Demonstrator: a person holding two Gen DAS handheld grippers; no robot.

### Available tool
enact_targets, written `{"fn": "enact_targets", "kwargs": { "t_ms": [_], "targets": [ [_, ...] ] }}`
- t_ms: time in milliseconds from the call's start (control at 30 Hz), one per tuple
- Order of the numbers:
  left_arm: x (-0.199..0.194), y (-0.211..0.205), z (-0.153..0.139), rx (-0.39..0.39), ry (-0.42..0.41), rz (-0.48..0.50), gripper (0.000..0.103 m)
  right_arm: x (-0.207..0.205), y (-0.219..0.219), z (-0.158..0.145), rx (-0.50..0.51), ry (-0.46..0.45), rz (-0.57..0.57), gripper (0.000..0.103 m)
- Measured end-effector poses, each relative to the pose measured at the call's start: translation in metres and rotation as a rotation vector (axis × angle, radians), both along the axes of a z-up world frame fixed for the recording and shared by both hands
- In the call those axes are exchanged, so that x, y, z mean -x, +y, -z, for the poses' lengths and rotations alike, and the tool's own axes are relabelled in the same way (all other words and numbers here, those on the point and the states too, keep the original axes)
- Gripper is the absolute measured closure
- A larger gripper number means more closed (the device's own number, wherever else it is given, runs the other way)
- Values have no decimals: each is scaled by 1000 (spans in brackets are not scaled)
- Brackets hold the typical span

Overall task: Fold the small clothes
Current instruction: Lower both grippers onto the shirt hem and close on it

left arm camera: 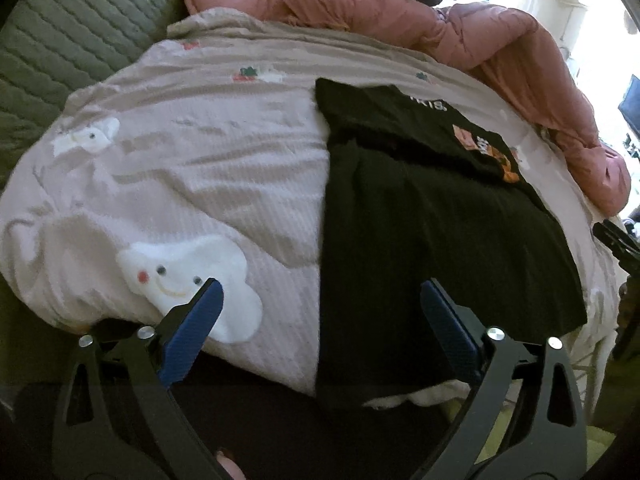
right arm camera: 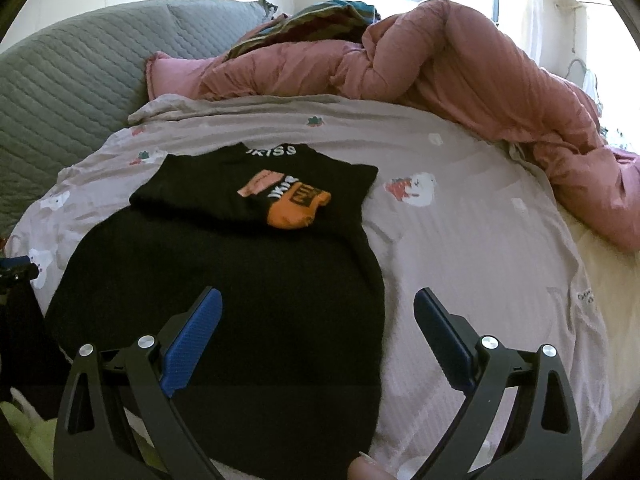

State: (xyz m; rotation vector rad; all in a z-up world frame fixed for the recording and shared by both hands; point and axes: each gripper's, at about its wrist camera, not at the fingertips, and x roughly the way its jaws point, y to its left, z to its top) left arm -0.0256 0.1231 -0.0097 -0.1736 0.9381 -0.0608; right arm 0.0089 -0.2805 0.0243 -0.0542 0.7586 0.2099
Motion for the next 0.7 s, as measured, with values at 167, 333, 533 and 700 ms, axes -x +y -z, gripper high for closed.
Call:
{"fn": "enact_targets", "kwargs": {
  "t_ms": [167, 333, 533, 700],
  "targets": [
    [-2, -4, 11, 30, 37, 18, 36, 14, -9, 9, 0, 27, -1, 7],
    [-6, -8, 21, 44, 77, 36, 44, 30, -24, 13, 2, 47, 21, 7],
    [-10, -16, 34, 15, 121, 33, 40, 55, -45, 21, 12, 68, 53, 8],
    [-15, -21, 42, -12, 136, 38, 33, 64, -52, 32, -21, 110, 37, 18]
  ]
}}
